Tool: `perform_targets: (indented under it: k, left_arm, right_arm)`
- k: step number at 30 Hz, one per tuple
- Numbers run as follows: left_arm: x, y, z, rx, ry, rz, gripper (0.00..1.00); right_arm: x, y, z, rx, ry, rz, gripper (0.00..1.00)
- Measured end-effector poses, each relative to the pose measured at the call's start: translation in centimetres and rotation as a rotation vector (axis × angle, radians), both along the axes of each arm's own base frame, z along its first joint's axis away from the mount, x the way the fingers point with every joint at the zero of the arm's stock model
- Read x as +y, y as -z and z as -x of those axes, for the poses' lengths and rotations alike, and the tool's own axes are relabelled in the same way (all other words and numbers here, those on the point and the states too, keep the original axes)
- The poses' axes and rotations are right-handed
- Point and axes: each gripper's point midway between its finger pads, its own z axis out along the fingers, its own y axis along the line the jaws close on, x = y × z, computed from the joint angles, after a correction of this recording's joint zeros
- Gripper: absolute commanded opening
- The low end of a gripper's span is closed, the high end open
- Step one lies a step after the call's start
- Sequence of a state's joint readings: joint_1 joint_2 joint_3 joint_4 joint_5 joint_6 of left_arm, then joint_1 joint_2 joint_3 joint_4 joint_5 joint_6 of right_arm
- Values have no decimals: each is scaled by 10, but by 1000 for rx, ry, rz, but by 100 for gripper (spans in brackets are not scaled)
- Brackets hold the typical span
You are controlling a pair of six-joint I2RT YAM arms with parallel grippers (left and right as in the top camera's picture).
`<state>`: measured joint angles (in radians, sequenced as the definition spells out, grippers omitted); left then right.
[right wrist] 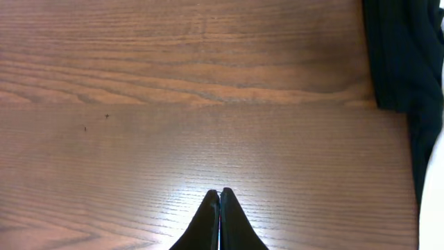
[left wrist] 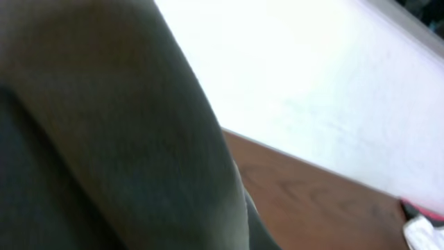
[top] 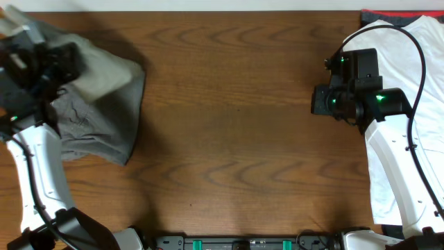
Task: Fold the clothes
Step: 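Carry the bundle with the left gripper onto the grey shorts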
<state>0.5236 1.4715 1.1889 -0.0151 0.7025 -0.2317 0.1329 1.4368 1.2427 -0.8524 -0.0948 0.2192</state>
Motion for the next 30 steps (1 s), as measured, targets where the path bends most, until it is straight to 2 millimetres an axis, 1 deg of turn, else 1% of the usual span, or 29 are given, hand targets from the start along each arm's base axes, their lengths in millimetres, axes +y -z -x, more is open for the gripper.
perform_targets:
  k: [2,5,7,9,11,14,18,19,21,26,29,30]
  left_arm:
    - [11,-8,-2,-46,-12,-1,6]
    - [17,-11,-9,-85,-7,13,6]
    - [18,-8,-15,-97,2,26,6]
    - [19,1,-22,-91,10,46,5]
    - [21,13,-27,-71,16,71,6]
    - [24,40,-35,-23,16,108,6]
    - [29,91,-39,96,4,184,6]
    - [30,106,-37,139,-2,214,6]
    - [30,126,-29,212,-14,261,6]
    - [31,156,-2,383,-65,371,6]
    - [34,176,21,510,-129,434,6]
    - [37,183,29,551,-160,450,6]
  right_arm:
    - [1,0,0,2,-3,-5,2]
    - [4,0,1,3,-10,-18,2]
    - [5,0,1,4,-16,-27,1]
    - [7,-1,2,6,-22,-37,1]
    - [8,0,3,10,-25,-43,1]
    - [9,0,3,11,-28,-47,1]
    - [10,0,3,13,-31,-53,1]
    - [11,-1,3,13,-32,-54,1]
    - [11,-1,3,11,-33,-56,1]
    - [11,-2,1,3,-33,-57,2]
    - [11,-2,1,3,-34,-57,2]
    - [11,-2,1,2,-35,-57,2]
